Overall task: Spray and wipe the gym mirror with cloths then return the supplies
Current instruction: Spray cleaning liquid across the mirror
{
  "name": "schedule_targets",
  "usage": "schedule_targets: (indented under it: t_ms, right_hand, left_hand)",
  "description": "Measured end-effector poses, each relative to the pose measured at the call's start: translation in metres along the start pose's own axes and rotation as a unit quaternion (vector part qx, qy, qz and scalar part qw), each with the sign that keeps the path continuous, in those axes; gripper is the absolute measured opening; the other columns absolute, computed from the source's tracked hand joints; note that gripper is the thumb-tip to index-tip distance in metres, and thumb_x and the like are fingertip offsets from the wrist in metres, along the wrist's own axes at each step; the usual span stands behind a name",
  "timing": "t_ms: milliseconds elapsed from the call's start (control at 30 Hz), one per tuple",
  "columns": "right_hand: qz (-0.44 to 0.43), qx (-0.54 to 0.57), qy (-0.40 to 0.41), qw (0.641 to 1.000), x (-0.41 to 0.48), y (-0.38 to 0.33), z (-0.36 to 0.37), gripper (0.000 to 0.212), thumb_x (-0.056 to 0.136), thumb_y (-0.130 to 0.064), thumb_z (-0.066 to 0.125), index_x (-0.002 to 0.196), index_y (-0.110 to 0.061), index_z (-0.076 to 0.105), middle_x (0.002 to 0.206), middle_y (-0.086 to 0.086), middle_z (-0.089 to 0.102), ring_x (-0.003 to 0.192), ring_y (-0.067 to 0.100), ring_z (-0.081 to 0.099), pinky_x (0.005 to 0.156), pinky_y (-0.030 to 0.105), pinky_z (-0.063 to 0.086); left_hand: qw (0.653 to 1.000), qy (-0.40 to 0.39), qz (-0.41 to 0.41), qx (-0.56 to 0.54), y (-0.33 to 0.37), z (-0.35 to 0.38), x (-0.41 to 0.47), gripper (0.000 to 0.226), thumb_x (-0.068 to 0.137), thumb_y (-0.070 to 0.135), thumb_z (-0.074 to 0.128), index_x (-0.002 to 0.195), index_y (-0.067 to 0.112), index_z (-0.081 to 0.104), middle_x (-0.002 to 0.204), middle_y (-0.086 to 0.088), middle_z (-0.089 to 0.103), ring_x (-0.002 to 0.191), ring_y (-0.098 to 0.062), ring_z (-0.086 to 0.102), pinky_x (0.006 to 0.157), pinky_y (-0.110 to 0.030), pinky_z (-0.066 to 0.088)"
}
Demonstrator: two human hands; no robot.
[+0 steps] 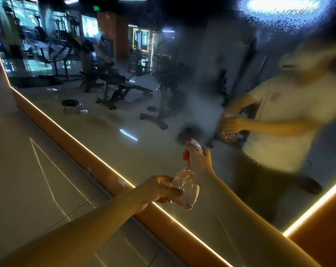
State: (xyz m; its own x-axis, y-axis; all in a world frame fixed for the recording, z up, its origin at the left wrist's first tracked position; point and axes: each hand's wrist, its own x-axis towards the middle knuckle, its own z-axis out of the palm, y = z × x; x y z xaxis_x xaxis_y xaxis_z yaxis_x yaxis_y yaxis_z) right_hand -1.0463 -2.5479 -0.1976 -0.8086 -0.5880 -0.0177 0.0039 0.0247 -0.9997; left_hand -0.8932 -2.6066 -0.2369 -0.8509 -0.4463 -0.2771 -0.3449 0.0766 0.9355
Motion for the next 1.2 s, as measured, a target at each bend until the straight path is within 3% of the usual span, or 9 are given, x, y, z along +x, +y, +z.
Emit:
schedule_targets:
  t_ms: [133,300,467,600,733,867,967,1067,1200]
  right_hand:
    - [-0.013,0.002,-0.005,1.000,0.004,-0.020,0.014,0.034,0.101,-0.031,0.064,0.090,0.001,0.070,0.073,0.006,0.065,0.059,0.011,0.053,0.053,0.023,0.044]
    - [-0.030,0.024,-0.008,0.999,0.007,-0.063,0.032,0.029,0.102,-0.031,0.062,0.084,-0.009,0.065,0.075,0.009,0.062,0.066,0.018,0.055,0.058,0.030,0.044]
    - [-0.043,0.056,-0.025,0.997,0.016,-0.098,0.040,0.028,0.098,-0.034,0.064,0.106,-0.007,0.063,0.075,0.009,0.058,0.058,0.016,0.051,0.043,0.020,0.041]
    - [-0.084,0.038,-0.033,0.995,0.020,-0.129,0.044,0.028,0.100,-0.034,0.062,0.087,-0.009,0.062,0.067,0.004,0.056,0.055,0.013,0.050,0.045,0.019,0.041]
    - [-0.126,0.068,-0.055,0.988,0.030,-0.166,0.052,0.029,0.099,-0.031,0.065,0.088,-0.004,0.068,0.066,0.003,0.060,0.058,0.015,0.052,0.051,0.025,0.043]
    - [-0.148,0.110,-0.058,0.981,0.041,-0.204,0.057,0.026,0.099,-0.027,0.066,0.078,-0.014,0.057,0.065,0.002,0.056,0.058,0.015,0.049,0.060,0.031,0.043]
    - [-0.157,0.152,-0.058,0.974,0.057,-0.229,0.063,0.013,0.100,-0.027,0.066,0.099,-0.015,0.062,0.068,0.002,0.057,0.053,0.011,0.052,0.051,0.025,0.044]
    - [-0.163,0.172,-0.048,0.970,0.077,-0.252,0.069,0.040,0.098,-0.028,0.068,0.128,-0.003,0.060,0.071,0.003,0.059,0.043,0.004,0.053,0.041,0.017,0.041]
    - [-0.198,0.162,-0.057,0.965,0.097,-0.276,0.079,0.039,0.097,-0.025,0.068,0.129,-0.002,0.063,0.075,0.006,0.065,0.049,0.003,0.058,0.046,0.017,0.046]
  left_hand:
    - [0.999,0.030,0.017,-0.014,0.005,-0.013,-0.001,0.047,0.091,0.021,0.079,0.134,0.008,0.066,0.130,-0.020,0.069,0.098,-0.020,0.063,0.079,-0.025,0.051]
    - [0.996,0.066,0.041,-0.044,0.029,-0.034,-0.008,0.050,0.074,0.042,0.088,0.119,0.035,0.069,0.115,0.004,0.076,0.111,-0.019,0.068,0.084,-0.025,0.055]
    - [0.993,0.094,0.073,-0.019,0.065,-0.046,-0.020,0.054,0.082,0.039,0.084,0.131,0.027,0.068,0.111,0.000,0.075,0.103,-0.016,0.068,0.082,-0.024,0.055]
    - [0.988,0.123,0.094,-0.017,0.087,-0.060,-0.018,0.051,0.083,0.038,0.084,0.130,0.027,0.066,0.107,-0.001,0.074,0.097,-0.015,0.068,0.081,-0.022,0.056]
    - [0.979,0.161,0.122,0.014,0.115,-0.081,-0.007,0.032,0.085,0.039,0.083,0.110,0.035,0.065,0.107,0.003,0.074,0.107,-0.019,0.070,0.092,-0.028,0.060]
    - [0.971,0.183,0.154,0.031,0.151,-0.102,0.002,0.044,0.084,0.035,0.084,0.121,0.029,0.061,0.112,0.004,0.071,0.107,-0.016,0.069,0.089,-0.025,0.058]
    - [0.963,0.187,0.180,0.071,0.178,-0.118,0.011,0.040,0.086,0.030,0.083,0.122,0.025,0.066,0.107,0.000,0.074,0.099,-0.012,0.071,0.085,-0.024,0.058]
    - [0.955,0.200,0.205,0.077,0.201,-0.134,0.019,0.026,0.087,0.024,0.083,0.107,0.031,0.066,0.087,0.008,0.074,0.072,0.003,0.070,0.069,-0.012,0.055]
    - [0.947,0.214,0.222,0.092,0.219,-0.152,0.028,0.040,0.081,0.037,0.084,0.117,0.023,0.072,0.100,-0.006,0.077,0.086,-0.011,0.070,0.077,-0.021,0.056]
